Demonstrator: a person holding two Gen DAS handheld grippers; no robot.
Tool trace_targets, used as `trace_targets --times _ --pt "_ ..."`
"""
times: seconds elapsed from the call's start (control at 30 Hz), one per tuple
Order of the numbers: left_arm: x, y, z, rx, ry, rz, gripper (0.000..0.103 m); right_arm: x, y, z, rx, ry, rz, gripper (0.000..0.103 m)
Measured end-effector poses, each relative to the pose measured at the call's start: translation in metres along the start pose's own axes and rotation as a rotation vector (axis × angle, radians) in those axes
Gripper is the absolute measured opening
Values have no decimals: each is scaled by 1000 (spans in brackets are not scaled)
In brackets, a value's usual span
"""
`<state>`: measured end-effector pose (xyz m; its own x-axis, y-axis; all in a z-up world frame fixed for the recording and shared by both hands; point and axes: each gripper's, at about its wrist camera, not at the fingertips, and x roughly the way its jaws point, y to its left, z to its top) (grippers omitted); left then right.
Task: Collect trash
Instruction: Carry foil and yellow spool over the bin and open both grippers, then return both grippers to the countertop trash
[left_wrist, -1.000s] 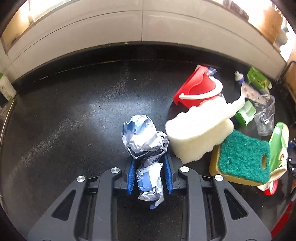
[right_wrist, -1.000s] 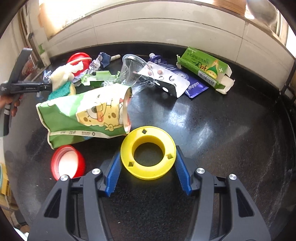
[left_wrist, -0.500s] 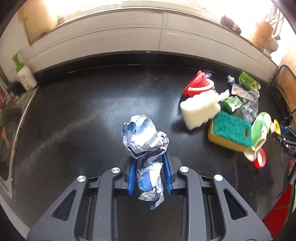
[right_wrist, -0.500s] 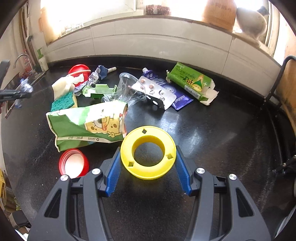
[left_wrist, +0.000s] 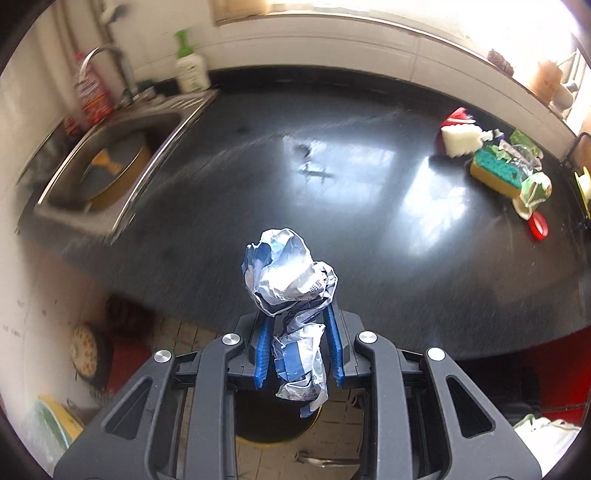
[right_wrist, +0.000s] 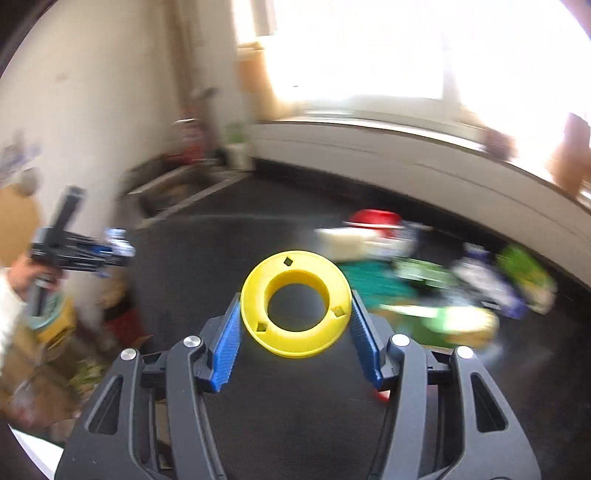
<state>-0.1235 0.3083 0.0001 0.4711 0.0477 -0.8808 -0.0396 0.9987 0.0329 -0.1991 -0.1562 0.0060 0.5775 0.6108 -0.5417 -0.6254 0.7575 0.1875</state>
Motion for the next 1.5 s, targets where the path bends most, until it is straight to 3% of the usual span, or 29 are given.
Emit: trace_targets --times 0.13,0.23,0.33,0.53,0.73,1.0,1.3,1.33,1.37,1.4,1.43,1.47,1.5 --pt "7 43 -59 -85 45 26 25 54 107 -9 -95 90 271 54" --pt "25 72 -103 -152 97 39 25 103 172 -30 -172 205 375 54" --pt "44 99 -134 -223 130 27 25 157 211 -52 -204 334 425 54" --pt "88 128 -180 -296 198 19 25 267 265 -105 -304 592 380 54" --pt "153 141 -203 -368 261 -55 25 340 278 -134 -319 728 314 54" --pt "218 150 -215 -441 326 -114 25 380 284 -161 -324 817 252 54" --pt "244 158 -215 -469 345 -142 25 393 285 -172 -312 857 250 54" --pt "243 160 -215 -472 340 -135 28 396 286 -174 -325 856 249 55" --pt "242 161 -214 -479 340 -124 38 395 288 -174 -344 855 260 55" --pt "242 163 -214 -487 349 -107 83 395 289 -174 -351 857 270 59" --pt "241 166 -215 -493 349 -94 97 392 289 -175 -355 860 274 76" --pt "233 168 -214 -498 348 -85 97 389 288 -175 -360 851 276 84" --pt "228 171 -214 -501 349 -96 97 386 289 -176 -368 845 278 84"
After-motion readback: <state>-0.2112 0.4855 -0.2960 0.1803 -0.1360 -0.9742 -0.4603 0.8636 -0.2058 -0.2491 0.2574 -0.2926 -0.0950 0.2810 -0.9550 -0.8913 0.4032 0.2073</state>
